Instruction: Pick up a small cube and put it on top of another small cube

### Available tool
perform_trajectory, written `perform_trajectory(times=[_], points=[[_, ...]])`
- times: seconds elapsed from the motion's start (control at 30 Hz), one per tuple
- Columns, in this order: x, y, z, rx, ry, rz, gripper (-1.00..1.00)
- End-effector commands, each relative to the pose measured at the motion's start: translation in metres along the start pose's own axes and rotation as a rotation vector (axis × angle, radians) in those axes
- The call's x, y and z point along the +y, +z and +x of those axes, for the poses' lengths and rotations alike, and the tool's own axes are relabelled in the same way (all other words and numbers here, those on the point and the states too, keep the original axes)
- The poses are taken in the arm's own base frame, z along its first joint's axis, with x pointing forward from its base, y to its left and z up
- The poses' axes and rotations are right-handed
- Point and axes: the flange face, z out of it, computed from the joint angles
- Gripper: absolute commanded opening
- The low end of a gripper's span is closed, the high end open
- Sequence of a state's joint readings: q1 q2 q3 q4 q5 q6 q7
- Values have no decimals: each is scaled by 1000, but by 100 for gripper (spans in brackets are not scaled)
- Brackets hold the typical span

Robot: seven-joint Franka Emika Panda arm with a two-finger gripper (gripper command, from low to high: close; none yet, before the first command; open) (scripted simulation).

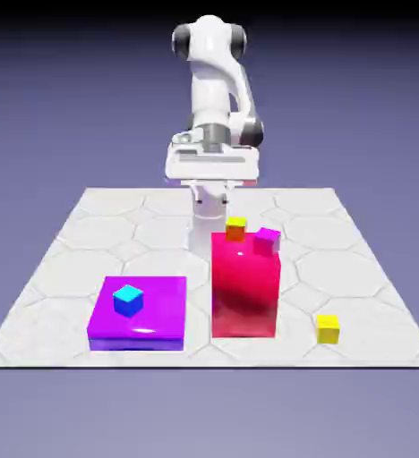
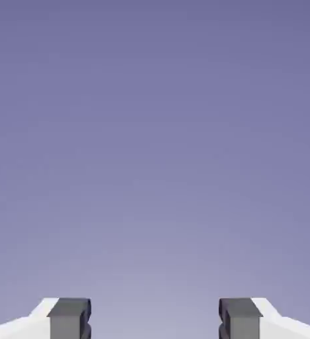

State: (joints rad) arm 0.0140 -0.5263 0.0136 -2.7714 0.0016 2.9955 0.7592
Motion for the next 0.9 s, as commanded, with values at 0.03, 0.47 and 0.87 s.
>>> perform_trajectory(times=[0.03, 0.47, 0.87], points=[[-14, 19, -1, -62, 9, -47, 0], [-92, 151, -53, -452, 66, -376, 0], [-132, 257, -152, -793, 111, -713, 0]])
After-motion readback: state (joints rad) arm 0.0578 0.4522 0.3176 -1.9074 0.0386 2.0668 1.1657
